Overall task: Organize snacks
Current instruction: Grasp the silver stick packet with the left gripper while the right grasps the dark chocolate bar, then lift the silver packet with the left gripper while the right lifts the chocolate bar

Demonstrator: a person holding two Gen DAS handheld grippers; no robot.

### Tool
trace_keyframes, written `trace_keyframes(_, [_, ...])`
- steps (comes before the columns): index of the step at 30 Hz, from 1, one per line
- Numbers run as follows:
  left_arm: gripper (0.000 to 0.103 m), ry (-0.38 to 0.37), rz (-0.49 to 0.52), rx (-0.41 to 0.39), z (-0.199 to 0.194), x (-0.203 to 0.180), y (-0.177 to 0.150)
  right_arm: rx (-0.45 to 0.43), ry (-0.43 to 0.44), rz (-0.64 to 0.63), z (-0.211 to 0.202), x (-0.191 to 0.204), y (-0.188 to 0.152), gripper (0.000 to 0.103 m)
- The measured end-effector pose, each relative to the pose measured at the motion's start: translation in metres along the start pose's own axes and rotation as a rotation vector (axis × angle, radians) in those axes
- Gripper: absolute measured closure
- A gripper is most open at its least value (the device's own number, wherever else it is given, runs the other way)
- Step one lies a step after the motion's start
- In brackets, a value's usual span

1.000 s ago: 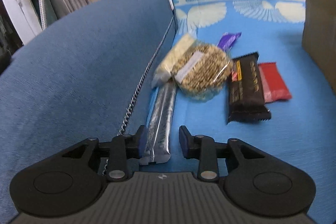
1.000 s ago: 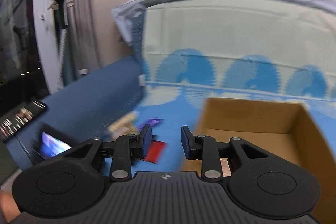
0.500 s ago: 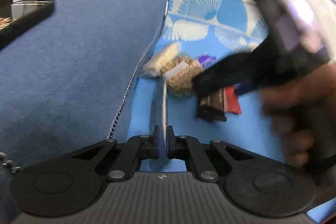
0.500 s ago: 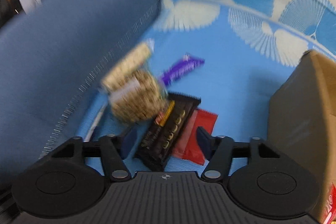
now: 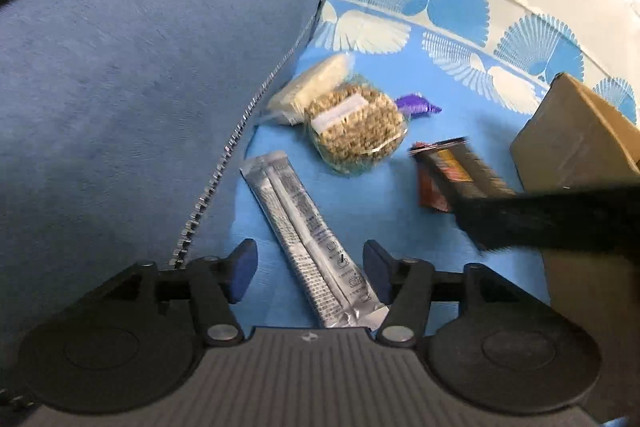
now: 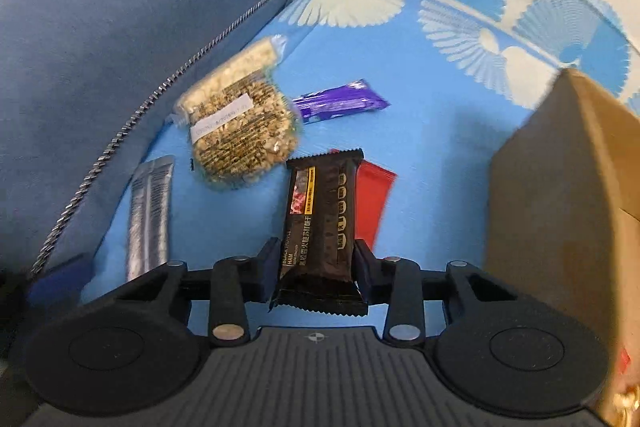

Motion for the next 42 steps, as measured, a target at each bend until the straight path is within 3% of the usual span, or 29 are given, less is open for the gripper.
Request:
trace_keyframes(6, [0.038,0.018,0.014,0.048,0.016,-0.003,-0.002,-0.051,0.030,0.031,-0.061,0.002,-0.029,0.063])
trace_keyframes(7, [0.041,0.022,0.023,0.051,0.018,-0.004,-0.002,-0.061,0.036,0.028,-0.071,0.005,-0.035,0.063])
trace_keyframes(11, [0.070,0.045,0.054,0.053,0.013,-0.004,-0.003,-0.092,0.054,0.006,-0.099,0.018,-0.059,0.063])
trace_keyframes(15, [0.074,0.006,0.021,0.089,0.000,0.002,-0.003,-0.107,0.063,-0.008,-0.111,0.028,-0.083,0.063])
trace_keyframes(25, [0.072,-0.186,0.050,0.274,-0.041,0.008,-0.035,-0.140,0.101,0.034,-0.097,0.046,-0.132,0.063])
trace_keyframes(32, [0.063,-0.134,-0.025,0.290,-0.026,0.010,-0.036,-0.119,0.099,0.058,-0.069,0.048,-0.144,0.057])
trace_keyframes(37, [0.044,-0.082,0.104,0.242,-0.026,-0.006,-0.040,-0.141,0.113,0.030,-0.065,0.047,-0.142,0.046])
trace_keyframes(42, [0.044,-0.025,0.158,0.201,-0.023,-0.012,-0.042,-0.141,0.117,0.041,-0.056,0.044,-0.139,0.044])
Point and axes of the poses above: each gripper's, at about its wrist camera, not at the fingertips, and z roughly the way its jaws point, x to its left, y to its top, the point moved 6 cm from there along z, roughly the way its jaws point, and after that the axes turned 8 degrees about -z, right-handed, at the moved point
